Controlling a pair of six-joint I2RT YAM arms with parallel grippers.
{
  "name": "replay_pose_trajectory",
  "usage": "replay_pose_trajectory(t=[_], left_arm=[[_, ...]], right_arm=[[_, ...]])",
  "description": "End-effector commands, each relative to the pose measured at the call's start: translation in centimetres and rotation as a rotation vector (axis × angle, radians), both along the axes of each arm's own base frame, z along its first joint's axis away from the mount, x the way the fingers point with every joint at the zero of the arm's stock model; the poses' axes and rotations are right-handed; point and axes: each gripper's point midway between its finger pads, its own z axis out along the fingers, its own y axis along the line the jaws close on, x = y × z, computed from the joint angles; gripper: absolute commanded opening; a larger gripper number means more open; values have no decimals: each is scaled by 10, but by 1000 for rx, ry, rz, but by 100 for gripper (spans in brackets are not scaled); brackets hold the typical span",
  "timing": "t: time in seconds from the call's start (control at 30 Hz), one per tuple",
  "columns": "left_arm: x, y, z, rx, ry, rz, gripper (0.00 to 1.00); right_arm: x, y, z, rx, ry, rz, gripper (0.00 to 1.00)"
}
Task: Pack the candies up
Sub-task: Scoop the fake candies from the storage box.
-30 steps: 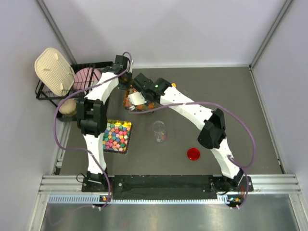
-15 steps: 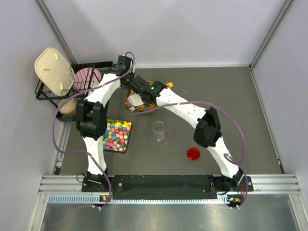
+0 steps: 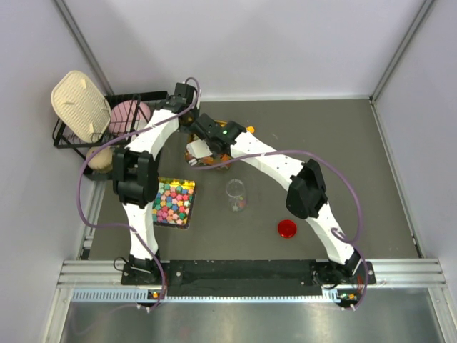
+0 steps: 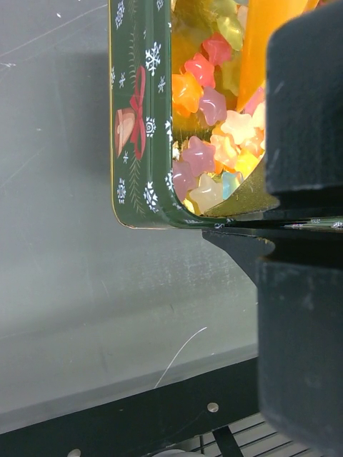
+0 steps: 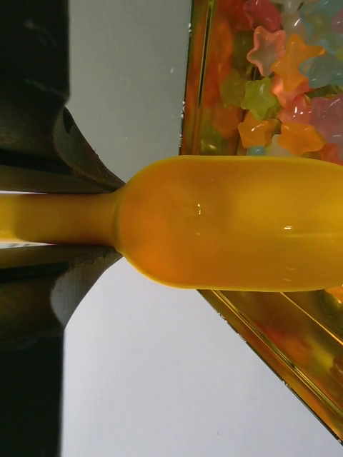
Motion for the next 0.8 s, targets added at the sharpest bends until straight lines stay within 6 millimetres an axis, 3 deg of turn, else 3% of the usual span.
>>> replay_pose_trajectory(t=[0.0, 0.13, 0.37, 0.77], left_arm=[[8, -16, 63, -101, -156, -12, 0], [6, -17, 59, -108, -149, -18, 0], [4, -19, 57, -115, -146, -26, 0], [5, -19, 54, -112, -142, -28, 0]], right_arm=[[-7, 13, -17, 102, 66, -7, 0], [-13, 19, -25, 170, 110, -30, 0], [-21, 30, -58, 261, 183, -110, 0], [-30, 43, -69, 380, 249, -142, 0]])
